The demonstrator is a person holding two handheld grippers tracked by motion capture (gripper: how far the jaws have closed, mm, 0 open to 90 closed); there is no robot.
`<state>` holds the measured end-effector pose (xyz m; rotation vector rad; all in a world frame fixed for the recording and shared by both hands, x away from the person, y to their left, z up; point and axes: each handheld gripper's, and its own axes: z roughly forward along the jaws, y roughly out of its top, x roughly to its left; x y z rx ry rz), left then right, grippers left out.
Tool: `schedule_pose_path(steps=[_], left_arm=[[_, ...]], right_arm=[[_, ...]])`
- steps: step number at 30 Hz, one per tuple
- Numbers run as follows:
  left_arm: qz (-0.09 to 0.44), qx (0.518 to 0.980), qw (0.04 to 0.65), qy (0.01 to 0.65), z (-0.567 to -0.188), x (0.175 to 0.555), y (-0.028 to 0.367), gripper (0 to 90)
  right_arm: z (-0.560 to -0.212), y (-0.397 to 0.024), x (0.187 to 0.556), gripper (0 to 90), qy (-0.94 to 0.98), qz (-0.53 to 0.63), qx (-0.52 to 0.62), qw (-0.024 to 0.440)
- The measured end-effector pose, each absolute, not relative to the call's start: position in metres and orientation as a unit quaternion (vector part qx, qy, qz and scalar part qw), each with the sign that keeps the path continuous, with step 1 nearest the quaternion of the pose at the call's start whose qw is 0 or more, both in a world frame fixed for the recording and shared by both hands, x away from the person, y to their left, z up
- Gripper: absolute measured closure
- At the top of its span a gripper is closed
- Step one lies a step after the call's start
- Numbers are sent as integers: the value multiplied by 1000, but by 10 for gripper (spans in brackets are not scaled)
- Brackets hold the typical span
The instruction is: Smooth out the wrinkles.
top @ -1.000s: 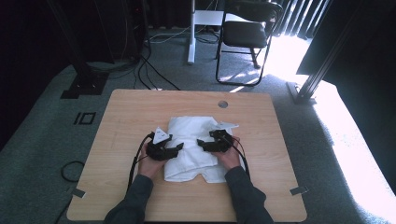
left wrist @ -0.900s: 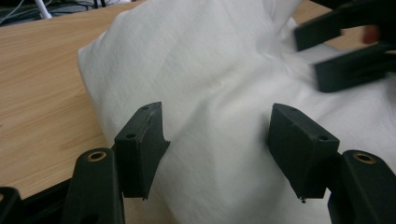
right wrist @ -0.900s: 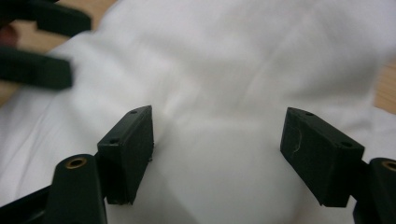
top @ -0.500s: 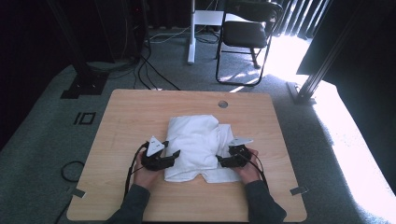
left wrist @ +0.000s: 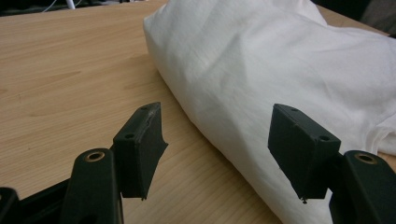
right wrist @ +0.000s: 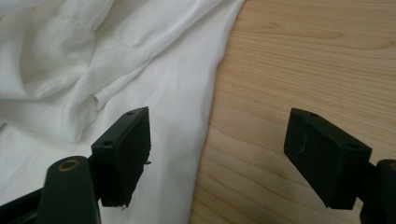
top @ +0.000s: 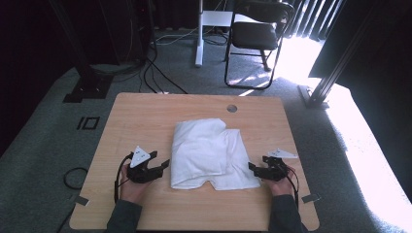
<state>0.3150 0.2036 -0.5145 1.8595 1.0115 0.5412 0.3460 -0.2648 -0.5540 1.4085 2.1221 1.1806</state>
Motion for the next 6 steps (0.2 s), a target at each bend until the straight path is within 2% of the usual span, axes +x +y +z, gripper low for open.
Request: schedule_pose_path(steps=[6], left_arm=[[221, 755, 451, 421, -518, 316, 205, 367]], right_arm=[[-556, -274, 346, 227, 734, 415, 510, 171]])
